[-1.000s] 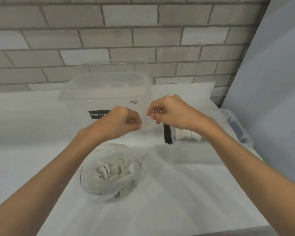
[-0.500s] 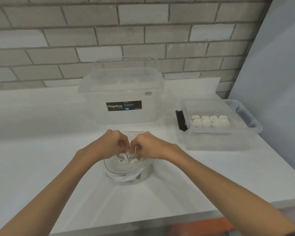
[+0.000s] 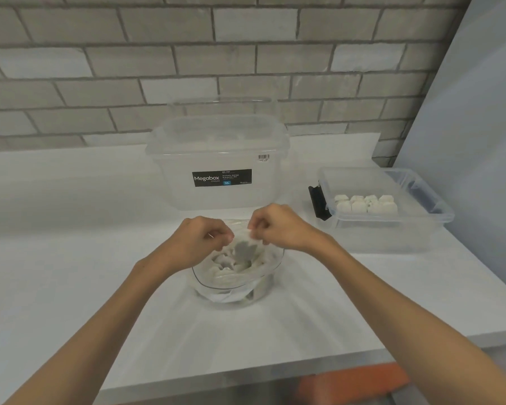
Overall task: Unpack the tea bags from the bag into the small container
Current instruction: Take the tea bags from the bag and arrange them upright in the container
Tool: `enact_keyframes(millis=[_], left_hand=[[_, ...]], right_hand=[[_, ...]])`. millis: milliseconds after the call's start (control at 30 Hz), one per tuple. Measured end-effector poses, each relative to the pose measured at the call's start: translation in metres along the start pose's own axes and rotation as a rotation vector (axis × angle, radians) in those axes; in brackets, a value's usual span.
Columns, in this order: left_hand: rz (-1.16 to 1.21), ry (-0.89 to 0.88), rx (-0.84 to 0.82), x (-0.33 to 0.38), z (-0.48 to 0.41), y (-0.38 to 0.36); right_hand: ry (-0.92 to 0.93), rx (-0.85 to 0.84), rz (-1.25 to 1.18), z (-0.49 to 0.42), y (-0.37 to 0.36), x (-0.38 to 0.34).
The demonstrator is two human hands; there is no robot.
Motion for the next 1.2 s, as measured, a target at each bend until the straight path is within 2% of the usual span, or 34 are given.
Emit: enact_keyframes(millis=[267, 467, 533, 767, 900, 1000, 1200], left_hand=[[0.326, -0.035, 0.108, 0.013, -0.001, 0.009], [0.427, -0.021, 0.204, 0.01, -0.001, 0.013], [0.399, 0.011, 0.203, 0.001, 0.0, 0.01], [0.348, 0.074, 0.216, -0.018, 0.007, 0.008], [0.339, 0.097, 0.228, -0.021, 0.01, 0.009], [0.347, 0.099, 0.236, -0.022, 0.011, 0.011], [0.397, 0.1, 0.244, -0.023, 0.009, 0.017]], right_hand=[[0.102, 0.089, -0.126, 0.004, 0.023, -0.021], [0.141, 0.143, -0.181, 0.001, 0.022, -0.029], [0.124, 0.114, -0.101, -0.002, 0.011, -0.022], [0.128, -0.112, 0.524, -0.001, -0.046, 0.007], [0.163, -0.119, 0.605, -0.002, -0.048, 0.004], [0.126, -0.074, 0.462, -0.008, -0.036, 0.009], [-0.018, 0.09, -0.091, -0.004, 0.01, 0.013]])
Point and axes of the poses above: each hand's wrist, its own z-axis away from the middle knuckle, its own y-axis out of the back of the hand, x = y × z, the point moved 9 cm from there along -z, towards the middle knuckle, and after that the axes turned 6 degrees about -z, right-handed, at the moved point
